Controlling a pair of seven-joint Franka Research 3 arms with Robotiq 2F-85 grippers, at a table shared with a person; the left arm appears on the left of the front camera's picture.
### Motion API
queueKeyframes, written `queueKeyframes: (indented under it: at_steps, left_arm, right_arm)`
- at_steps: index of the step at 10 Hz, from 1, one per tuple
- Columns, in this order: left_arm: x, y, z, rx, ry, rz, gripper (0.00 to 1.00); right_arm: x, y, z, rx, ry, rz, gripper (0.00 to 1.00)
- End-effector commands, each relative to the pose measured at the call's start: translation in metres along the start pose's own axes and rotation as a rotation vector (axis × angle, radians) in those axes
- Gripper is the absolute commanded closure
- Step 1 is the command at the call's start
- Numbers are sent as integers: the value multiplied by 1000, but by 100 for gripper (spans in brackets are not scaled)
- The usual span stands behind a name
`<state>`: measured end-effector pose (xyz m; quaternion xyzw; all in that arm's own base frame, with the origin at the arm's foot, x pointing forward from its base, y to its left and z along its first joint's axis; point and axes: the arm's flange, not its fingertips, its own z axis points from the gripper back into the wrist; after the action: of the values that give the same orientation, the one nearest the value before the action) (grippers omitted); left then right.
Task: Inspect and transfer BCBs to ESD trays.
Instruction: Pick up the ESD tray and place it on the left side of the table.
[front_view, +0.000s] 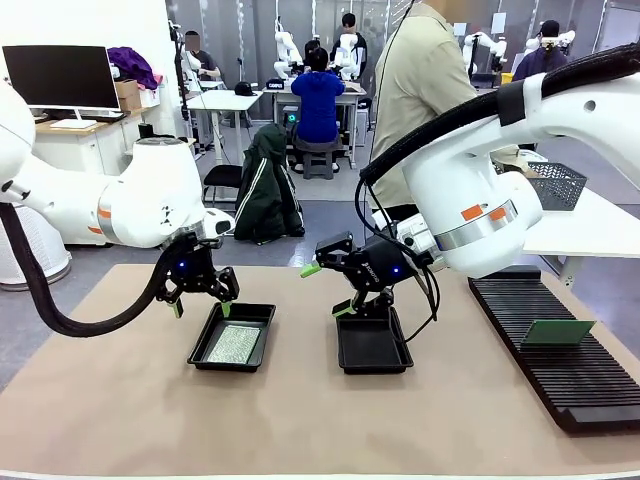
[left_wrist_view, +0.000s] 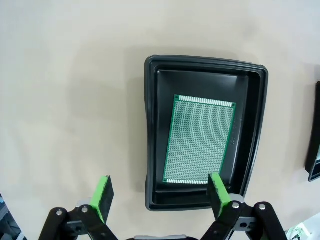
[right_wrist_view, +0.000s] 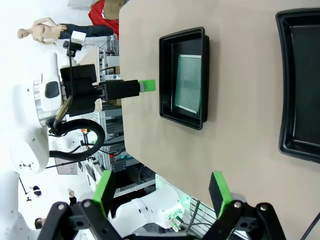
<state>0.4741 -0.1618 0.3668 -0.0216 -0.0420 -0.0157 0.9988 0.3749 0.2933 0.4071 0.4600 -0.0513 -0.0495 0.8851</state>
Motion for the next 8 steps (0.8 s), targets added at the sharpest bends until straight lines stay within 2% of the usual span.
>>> queueKeyframes:
  at_steps: [1, 8]
  left_arm:
    - [4, 0, -7, 25, -17, 26, 0]
    - [1, 2, -17, 3, 26, 9, 0]
  right_arm:
    - [0, 0, -3, 5, -8, -11, 0]
    - [0, 0, -3, 5, -8, -11, 0]
